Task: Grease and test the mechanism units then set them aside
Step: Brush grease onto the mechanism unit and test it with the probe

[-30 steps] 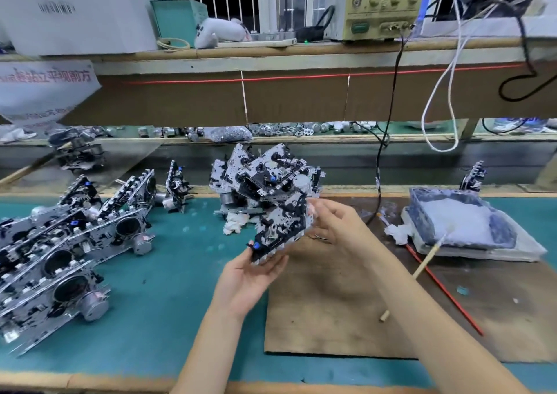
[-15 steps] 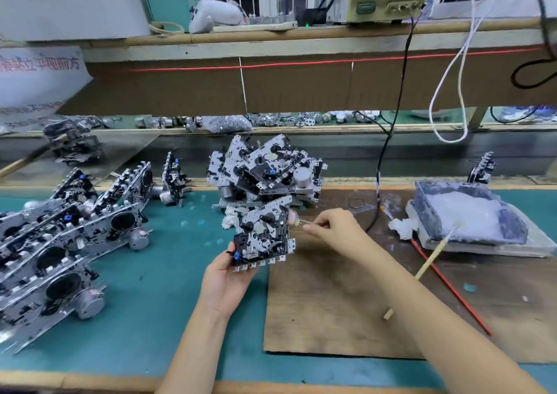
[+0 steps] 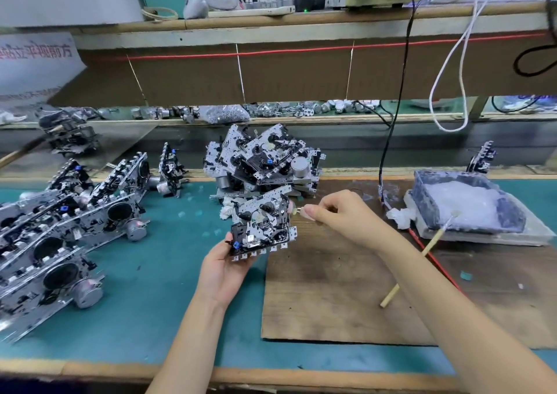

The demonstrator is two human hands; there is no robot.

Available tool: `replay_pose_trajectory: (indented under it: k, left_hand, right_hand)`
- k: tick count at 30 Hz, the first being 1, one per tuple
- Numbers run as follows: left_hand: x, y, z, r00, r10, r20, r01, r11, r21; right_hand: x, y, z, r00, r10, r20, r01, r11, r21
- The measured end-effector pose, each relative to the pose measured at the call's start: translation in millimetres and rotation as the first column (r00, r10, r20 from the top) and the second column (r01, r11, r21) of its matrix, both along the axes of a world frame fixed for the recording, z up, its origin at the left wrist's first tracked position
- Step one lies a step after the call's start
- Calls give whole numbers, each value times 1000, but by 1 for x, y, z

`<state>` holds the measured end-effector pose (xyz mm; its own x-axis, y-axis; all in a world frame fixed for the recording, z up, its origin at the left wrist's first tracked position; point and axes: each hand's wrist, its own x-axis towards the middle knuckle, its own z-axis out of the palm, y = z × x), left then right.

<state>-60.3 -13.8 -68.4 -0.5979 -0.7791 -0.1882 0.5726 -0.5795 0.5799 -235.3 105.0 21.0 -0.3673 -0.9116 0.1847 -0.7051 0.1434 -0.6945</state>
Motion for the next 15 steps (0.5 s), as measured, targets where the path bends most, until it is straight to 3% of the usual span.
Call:
replay_pose_trajectory:
  k: [15]
  left_hand:
    - [1, -2, -3, 1000, -15, 17, 16, 999, -34]
  right_hand:
    - [0, -5, -10, 999, -49, -2, 49, 998, -47]
